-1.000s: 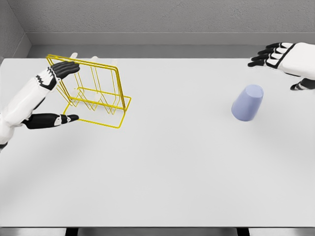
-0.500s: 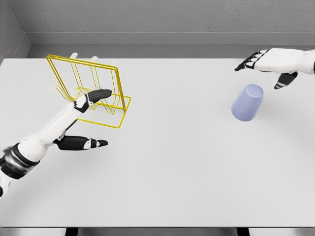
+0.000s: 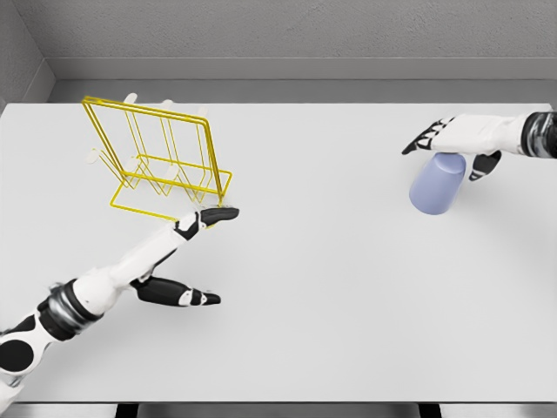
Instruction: Place the cup on the cup holder with both arms
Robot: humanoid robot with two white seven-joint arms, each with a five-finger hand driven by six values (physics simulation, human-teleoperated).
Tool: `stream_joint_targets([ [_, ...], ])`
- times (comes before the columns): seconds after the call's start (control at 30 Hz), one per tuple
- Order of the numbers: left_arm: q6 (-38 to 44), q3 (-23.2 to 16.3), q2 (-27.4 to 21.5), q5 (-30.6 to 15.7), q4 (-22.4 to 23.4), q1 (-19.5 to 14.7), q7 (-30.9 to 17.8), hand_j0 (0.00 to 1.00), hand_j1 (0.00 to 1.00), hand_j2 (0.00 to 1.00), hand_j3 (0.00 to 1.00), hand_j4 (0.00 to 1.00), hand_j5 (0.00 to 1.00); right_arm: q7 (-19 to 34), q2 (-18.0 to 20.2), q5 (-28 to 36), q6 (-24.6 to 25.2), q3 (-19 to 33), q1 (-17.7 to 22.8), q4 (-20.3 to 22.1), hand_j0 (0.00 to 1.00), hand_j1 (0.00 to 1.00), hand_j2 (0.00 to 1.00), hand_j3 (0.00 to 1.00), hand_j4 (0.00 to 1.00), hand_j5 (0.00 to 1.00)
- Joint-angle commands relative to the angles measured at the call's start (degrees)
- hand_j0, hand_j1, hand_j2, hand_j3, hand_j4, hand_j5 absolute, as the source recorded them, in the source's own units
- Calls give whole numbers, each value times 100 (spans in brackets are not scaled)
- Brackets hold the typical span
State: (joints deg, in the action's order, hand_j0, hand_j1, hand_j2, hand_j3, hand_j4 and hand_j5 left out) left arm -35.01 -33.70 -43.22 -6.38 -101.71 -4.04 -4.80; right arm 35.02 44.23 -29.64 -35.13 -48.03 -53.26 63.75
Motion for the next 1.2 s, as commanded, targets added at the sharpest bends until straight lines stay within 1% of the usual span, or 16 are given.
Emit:
stream_joint_targets([
  [0.0, 1, -145, -11, -513, -7, 0, -417, 100, 100, 100, 100, 100, 100, -2, -10, -24, 13, -118, 0, -12, 99, 99, 99, 99, 99, 99],
  [0.1, 1, -286, 16, -1014, -15, -17, -812, 100, 100, 100, 100, 100, 100, -2, -10, -94, 13, -119, 26, -47, 99, 99, 99, 99, 99, 99],
  [0.17, 1, -339, 24, -1480, -7, -44, -1032, 100, 100, 100, 100, 100, 100, -2, -10, -94, 13, -119, 35, -47, 98, 98, 98, 98, 98, 98],
  [0.27, 1, -330, 24, -2016, -7, -62, -1050, 100, 100, 100, 100, 100, 100, -2, -10, -94, 13, -119, 62, -47, 95, 95, 95, 95, 95, 95],
  [0.33, 433, -321, 33, -2219, -7, -62, -1050, 100, 100, 100, 100, 100, 100, -2, -10, -94, 13, -119, 53, -47, 93, 93, 93, 93, 93, 93],
  [0.4, 723, -312, 33, -2297, 2, -88, -1050, 100, 100, 100, 100, 100, 100, -2, -10, -103, 13, -119, 70, -47, 83, 83, 83, 83, 83, 83],
  [0.47, 1013, -312, 147, -2342, 2, -105, -1050, 100, 100, 100, 100, 100, 100, -2, -10, -112, 13, -119, 79, -47, 79, 79, 79, 79, 79, 79],
  [0.5, 1110, -312, 156, -2342, 11, -114, -1050, 100, 100, 100, 100, 100, 100, -2, -10, -112, 13, -127, 79, -47, 79, 79, 79, 79, 79, 79],
  [0.53, 1154, -304, 218, -2342, 46, -123, -1050, 100, 100, 100, 100, 100, 100, -2, -10, -103, 13, -127, 88, -47, 74, 74, 74, 74, 74, 74],
  [0.6, 1172, -312, 332, -2333, 239, -132, -1050, 100, 100, 100, 100, 100, 100, -2, -10, -112, 13, -127, 105, -47, 74, 74, 74, 74, 74, 74],
  [0.8, 1172, -304, 358, -2342, 398, -176, -1050, 100, 100, 100, 100, 100, 100, -2, -10, -121, 13, -119, 97, -12, 71, 71, 71, 71, 71, 71],
  [0.83, 1172, -304, 367, -2333, 398, -184, -1050, 100, 100, 100, 100, 100, 100, -2, -10, -120, 13, -119, 97, -12, 68, 68, 68, 68, 68, 68],
  [0.97, 1163, -312, 525, -2298, 538, -228, -1041, 100, 100, 100, 100, 100, 100, -2, 7, -112, 13, -66, 88, -3, 64, 64, 64, 64, 64, 64],
  [1.07, 1172, -321, 543, -2306, 538, -229, -1041, 100, 100, 100, 100, 100, 100, -2, 51, -94, 13, -39, 79, 6, 56, 56, 56, 56, 56, 56],
  [1.13, 1181, -330, 622, -2306, 661, -229, -1041, 100, 100, 100, 100, 100, 100, -2, 69, -59, 13, -13, 70, 6, 53, 53, 53, 53, 53, 53],
  [1.17, 1181, -330, 675, -2306, 705, -229, -1041, 100, 100, 100, 100, 100, 100, -2, 77, -50, 13, 118, 70, 15, 53, 53, 53, 53, 53, 53],
])
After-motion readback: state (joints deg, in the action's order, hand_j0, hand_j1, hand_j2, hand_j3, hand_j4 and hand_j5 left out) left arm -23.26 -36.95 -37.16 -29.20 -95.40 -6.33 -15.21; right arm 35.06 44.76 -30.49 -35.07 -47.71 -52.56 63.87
